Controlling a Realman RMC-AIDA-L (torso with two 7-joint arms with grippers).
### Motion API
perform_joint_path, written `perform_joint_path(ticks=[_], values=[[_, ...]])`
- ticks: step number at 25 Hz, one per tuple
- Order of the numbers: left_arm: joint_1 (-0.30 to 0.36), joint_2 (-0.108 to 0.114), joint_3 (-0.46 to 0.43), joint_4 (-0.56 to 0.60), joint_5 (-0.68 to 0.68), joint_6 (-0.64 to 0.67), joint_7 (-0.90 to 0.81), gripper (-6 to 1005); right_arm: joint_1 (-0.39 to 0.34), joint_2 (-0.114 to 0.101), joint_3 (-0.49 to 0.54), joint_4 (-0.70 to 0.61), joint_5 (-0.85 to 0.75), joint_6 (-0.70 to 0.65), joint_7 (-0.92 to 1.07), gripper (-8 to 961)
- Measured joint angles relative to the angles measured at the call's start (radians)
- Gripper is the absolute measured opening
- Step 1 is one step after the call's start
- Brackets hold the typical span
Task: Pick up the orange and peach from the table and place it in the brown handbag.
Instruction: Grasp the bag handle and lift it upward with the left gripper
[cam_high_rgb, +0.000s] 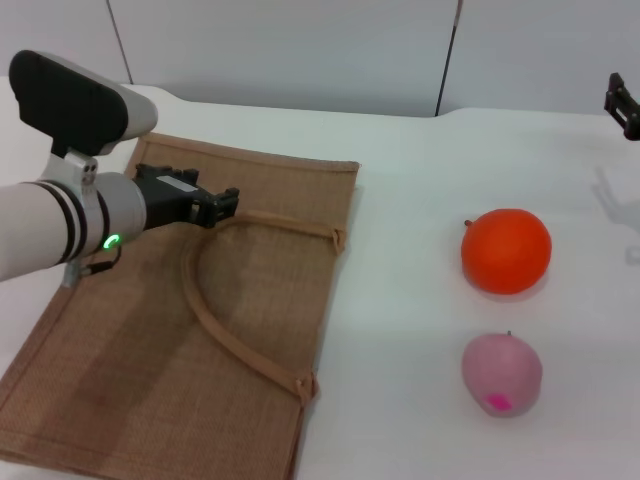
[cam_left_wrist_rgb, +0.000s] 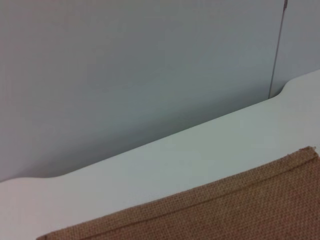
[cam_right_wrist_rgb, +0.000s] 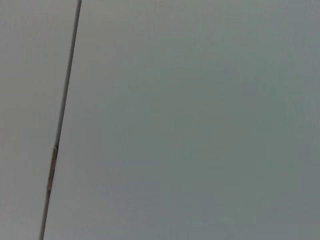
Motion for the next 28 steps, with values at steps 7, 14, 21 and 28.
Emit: perform_joint_path(ticks=[7,14,21,28], values=[[-0.004,0.008,0.014,0.014,0.0,0.005,0.009,576,0.004,0.0,0.0,0.0,0.0,0.0,-0.001,771],[-0.008,-0.012,0.04,-0.005,0.0,0.006,0.008,555,0.004,0.0,0.001,0.0,0.0,0.0,-0.002,771],[-0.007,-0.036,0.05,-0.034,0.0,0.011,0.008,535,0.004,0.0,0.0,0.0,0.0,0.0,-0.002,771],[-0.005,-0.047,0.051,-0.049,0.0,0.027,0.006,515,0.004,0.0,0.004,0.0,0.0,0.0,-0.002,771]])
